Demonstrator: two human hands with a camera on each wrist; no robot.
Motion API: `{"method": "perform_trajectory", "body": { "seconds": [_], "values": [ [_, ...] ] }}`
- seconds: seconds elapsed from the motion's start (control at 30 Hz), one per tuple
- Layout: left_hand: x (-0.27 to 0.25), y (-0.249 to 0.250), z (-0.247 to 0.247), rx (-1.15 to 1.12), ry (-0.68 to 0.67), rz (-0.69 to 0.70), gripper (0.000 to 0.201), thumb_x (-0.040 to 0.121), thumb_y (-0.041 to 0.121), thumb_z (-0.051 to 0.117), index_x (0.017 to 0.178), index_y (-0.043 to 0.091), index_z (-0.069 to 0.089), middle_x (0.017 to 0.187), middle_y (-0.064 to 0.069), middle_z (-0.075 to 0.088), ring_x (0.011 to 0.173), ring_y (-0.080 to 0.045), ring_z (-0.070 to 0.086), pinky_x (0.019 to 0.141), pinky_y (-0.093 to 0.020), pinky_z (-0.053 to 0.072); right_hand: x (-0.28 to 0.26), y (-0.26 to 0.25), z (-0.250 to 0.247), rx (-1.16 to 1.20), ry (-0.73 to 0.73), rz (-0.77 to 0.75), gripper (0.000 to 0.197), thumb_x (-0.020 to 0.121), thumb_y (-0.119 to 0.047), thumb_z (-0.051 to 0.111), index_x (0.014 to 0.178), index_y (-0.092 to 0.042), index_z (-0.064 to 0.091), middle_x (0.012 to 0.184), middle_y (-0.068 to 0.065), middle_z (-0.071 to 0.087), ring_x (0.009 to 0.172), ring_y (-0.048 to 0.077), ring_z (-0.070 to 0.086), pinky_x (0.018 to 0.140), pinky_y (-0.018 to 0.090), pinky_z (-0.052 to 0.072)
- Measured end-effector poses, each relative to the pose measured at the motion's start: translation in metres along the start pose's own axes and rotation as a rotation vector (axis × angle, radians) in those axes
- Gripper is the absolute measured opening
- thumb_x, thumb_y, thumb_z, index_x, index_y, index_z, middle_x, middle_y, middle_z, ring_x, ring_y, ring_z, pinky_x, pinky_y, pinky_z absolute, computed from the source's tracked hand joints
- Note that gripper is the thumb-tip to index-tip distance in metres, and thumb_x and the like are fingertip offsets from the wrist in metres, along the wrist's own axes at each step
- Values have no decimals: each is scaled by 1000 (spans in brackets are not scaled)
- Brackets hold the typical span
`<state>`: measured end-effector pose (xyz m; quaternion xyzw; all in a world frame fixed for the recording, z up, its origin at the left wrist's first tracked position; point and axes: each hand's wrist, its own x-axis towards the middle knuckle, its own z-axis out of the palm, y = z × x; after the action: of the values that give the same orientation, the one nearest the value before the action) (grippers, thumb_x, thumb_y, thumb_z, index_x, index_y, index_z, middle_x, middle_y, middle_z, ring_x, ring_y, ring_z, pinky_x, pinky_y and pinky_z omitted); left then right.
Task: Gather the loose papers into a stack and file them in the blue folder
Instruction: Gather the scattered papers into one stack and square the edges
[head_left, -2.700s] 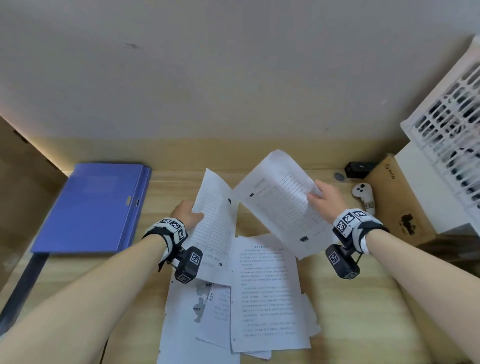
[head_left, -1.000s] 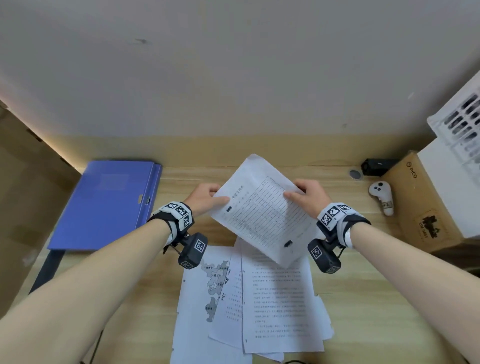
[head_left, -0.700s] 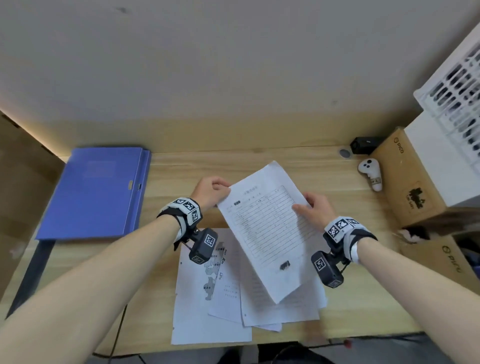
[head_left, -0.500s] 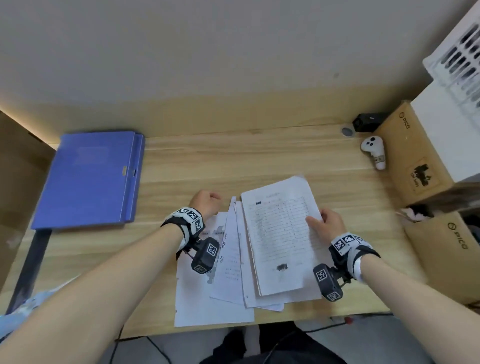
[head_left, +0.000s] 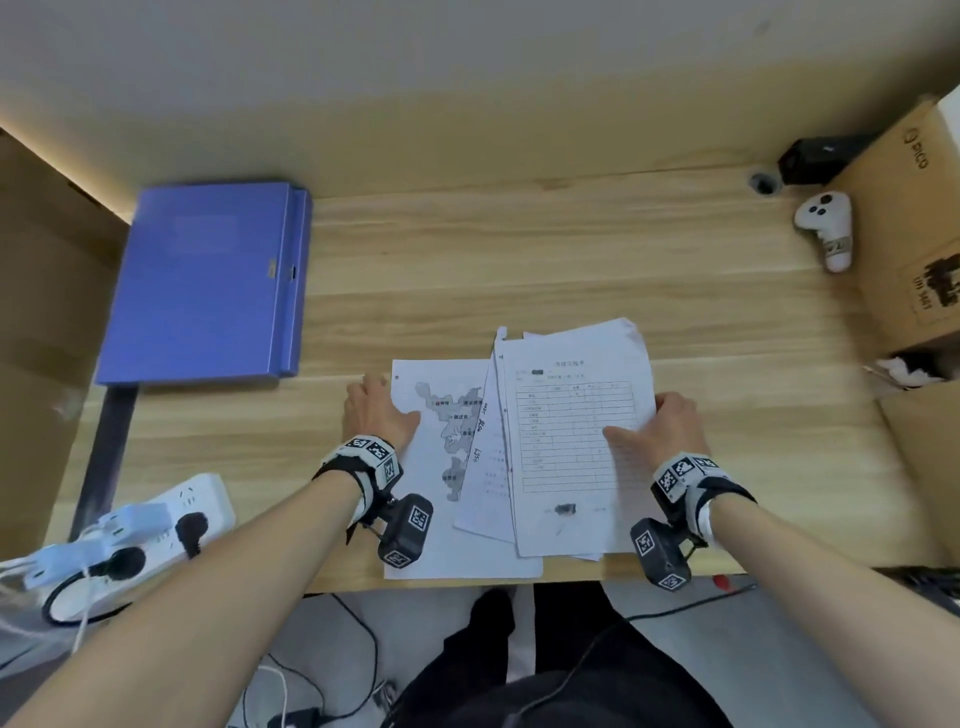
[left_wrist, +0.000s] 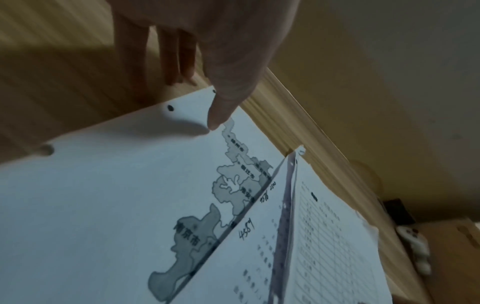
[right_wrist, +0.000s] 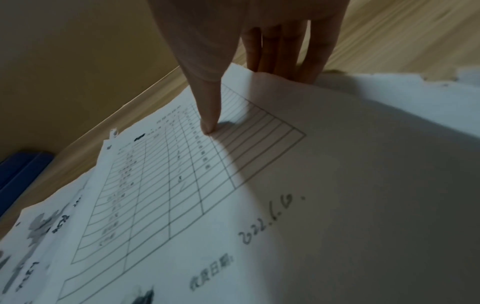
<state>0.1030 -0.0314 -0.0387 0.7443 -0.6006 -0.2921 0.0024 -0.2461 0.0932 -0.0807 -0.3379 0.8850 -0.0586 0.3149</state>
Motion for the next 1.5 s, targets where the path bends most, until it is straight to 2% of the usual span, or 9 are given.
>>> {"method": "perform_trajectory", "body": {
  "seconds": [0.13,0.37,0.57,0.8,0.97,1.07,1.27,1.4,1.5],
  "values": [
    [-13,-8,-1,-106,-134,-149,47,81,24,67,120,7,46,106,-9,64,96,-34,65,77,-38,54,0,-8,18,25,-29,-3,82,34,-72,72,96,-21,58,93,-2,65,81,21,66,63,40,60],
    [-23,-5,17,-433,-172,-140,32,96,19,44,124,9,56,119,-10,65,91,-28,59,79,-34,48,-37,-53,34,56,-61,-71,74,37,-64,73,97,-23,56,96,-3,64,85,20,65,65,40,60],
    [-29,-7,34,-710,-248,-181,52,79,61,52,110,23,67,109,2,74,99,-25,69,93,-43,54,-67,-77,39,119,-82,-97,48,69,-45,74,102,-21,50,92,-4,62,81,22,64,72,40,56],
    [-36,8,27,-770,-300,-150,17,88,16,68,105,18,70,107,-5,75,99,-29,71,95,-47,56,-64,-77,34,232,-118,-201,40,69,-46,72,94,-17,60,88,-2,68,80,18,67,73,40,58],
    [-34,36,-10,-856,-317,-3,25,92,10,67,117,7,68,114,-9,73,103,-26,71,90,-39,56,-57,-88,-4,557,-163,-176,61,72,-32,86,119,-12,53,106,0,66,93,16,64,83,30,53],
    [-30,63,-44,-906,-310,92,14,89,12,72,102,14,72,107,-9,76,98,-25,73,91,-43,58,-56,-111,-44,662,-202,-239,41,79,-25,82,113,-9,65,102,-1,72,86,7,67,64,10,49],
    [-28,131,-126,-1062,-248,359,17,80,6,79,92,17,74,86,7,79,83,-8,76,80,-31,59,-65,-162,-135,997,-52,-417,19,76,-11,82,92,-15,73,87,-2,78,91,22,73,76,26,59],
    [-30,152,-147,-1013,-256,553,35,77,3,81,103,24,69,101,8,78,96,-6,73,84,-20,57,-73,-165,-162,1081,-43,-574,47,74,-7,83,117,-11,66,110,5,75,102,18,70,87,32,58],
    [-27,142,-128,-925,-270,545,48,74,7,85,111,29,65,111,8,73,105,-7,69,90,-19,54,-72,-149,-154,1008,-54,-542,45,67,-12,88,108,-19,70,103,1,77,97,16,71,81,32,56]
  ]
}}
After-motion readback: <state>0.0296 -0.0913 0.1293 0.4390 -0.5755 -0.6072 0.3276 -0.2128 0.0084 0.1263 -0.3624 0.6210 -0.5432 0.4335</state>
